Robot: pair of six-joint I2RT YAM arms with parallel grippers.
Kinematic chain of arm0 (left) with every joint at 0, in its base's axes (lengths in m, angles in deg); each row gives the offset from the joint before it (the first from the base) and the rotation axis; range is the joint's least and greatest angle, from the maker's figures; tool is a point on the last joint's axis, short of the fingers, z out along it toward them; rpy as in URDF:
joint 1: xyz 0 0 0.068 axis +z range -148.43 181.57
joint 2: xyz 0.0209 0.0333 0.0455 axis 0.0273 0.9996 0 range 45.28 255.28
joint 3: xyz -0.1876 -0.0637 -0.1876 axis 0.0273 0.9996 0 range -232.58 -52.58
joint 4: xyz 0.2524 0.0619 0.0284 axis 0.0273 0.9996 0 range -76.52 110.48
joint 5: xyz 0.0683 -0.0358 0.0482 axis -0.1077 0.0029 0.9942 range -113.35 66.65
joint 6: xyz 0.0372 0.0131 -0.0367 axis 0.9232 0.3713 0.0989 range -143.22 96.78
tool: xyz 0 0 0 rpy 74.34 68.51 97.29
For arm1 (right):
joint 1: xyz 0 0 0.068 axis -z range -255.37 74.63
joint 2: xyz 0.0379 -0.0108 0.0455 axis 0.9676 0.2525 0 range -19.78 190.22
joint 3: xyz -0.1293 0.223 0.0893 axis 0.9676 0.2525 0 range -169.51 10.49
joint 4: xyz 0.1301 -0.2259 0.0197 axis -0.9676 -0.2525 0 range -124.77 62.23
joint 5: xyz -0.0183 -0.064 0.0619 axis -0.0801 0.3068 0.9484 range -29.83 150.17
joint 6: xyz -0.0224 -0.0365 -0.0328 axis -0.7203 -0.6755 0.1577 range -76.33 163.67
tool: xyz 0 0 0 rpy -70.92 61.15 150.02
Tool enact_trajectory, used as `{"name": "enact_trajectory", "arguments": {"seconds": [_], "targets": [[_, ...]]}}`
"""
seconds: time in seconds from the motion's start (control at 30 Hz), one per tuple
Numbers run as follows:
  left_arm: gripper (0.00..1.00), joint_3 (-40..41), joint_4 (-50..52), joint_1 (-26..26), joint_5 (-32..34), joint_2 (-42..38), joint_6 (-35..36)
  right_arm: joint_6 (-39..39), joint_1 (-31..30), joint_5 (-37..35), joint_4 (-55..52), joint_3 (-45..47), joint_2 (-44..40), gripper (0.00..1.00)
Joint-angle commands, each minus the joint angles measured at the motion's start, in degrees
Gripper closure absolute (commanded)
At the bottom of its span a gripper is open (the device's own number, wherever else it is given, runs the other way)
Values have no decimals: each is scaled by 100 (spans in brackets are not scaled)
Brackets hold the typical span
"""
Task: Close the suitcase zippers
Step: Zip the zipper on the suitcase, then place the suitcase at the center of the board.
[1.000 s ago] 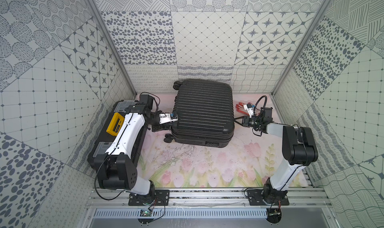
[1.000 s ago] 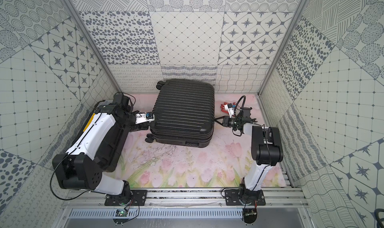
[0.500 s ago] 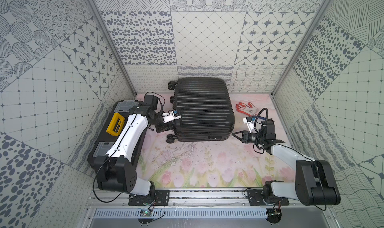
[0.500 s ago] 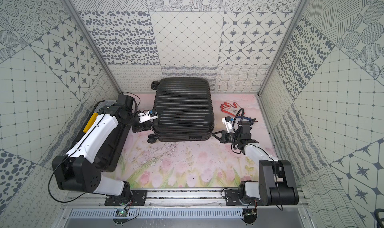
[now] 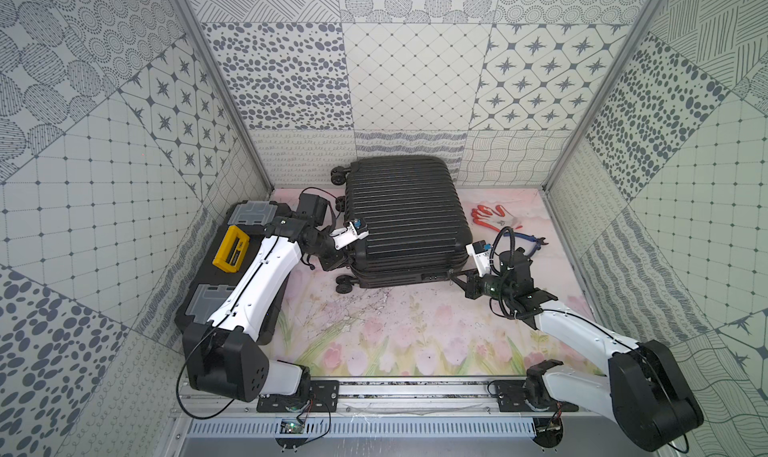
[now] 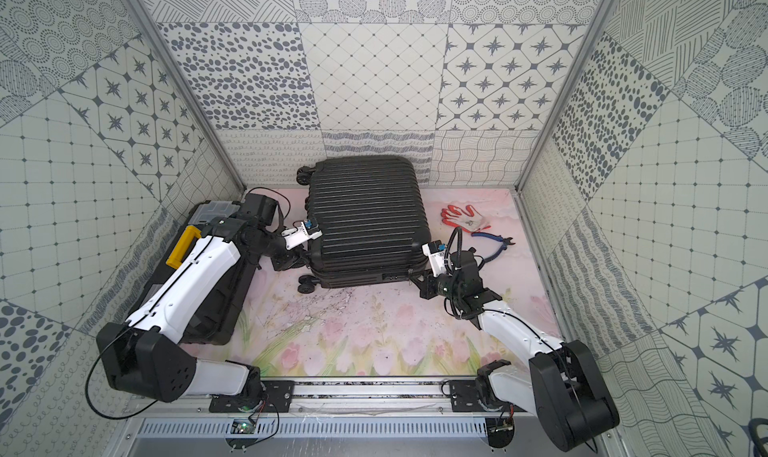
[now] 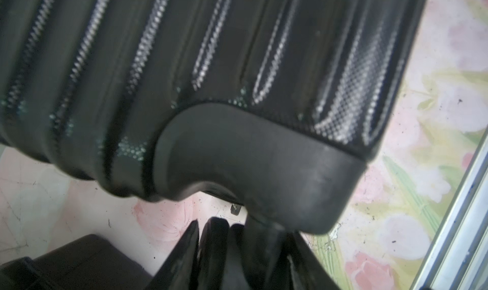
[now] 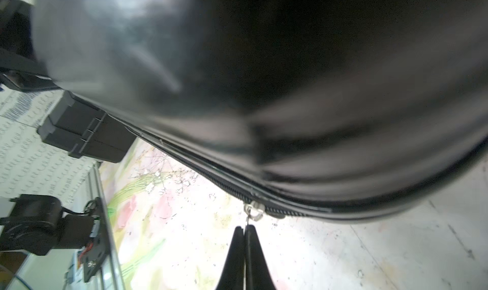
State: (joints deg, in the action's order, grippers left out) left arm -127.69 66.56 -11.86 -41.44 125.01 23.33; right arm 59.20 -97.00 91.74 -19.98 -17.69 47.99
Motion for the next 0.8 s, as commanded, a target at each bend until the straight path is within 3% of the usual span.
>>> {"name": "enact_trajectory", "arguments": {"seconds": [0.0, 0.33, 0.6, 0.77], "targets": [[100, 57, -1017, -397, -884, -137, -2398, -515, -803, 872, 183, -435, 233, 100], [100, 77, -670, -624, -1039, -119, -2490, -580, -1810, 616, 525, -740, 628, 100], [100, 94, -739, -1083, -1506, -36, -2925, -579, -2779, 418, 1134, -1399, 1324, 100], [100, 263, -1284, -1284, -1812, -37, -3496, -419, -3291, 239, 1751, -1628, 1758, 100]]}}
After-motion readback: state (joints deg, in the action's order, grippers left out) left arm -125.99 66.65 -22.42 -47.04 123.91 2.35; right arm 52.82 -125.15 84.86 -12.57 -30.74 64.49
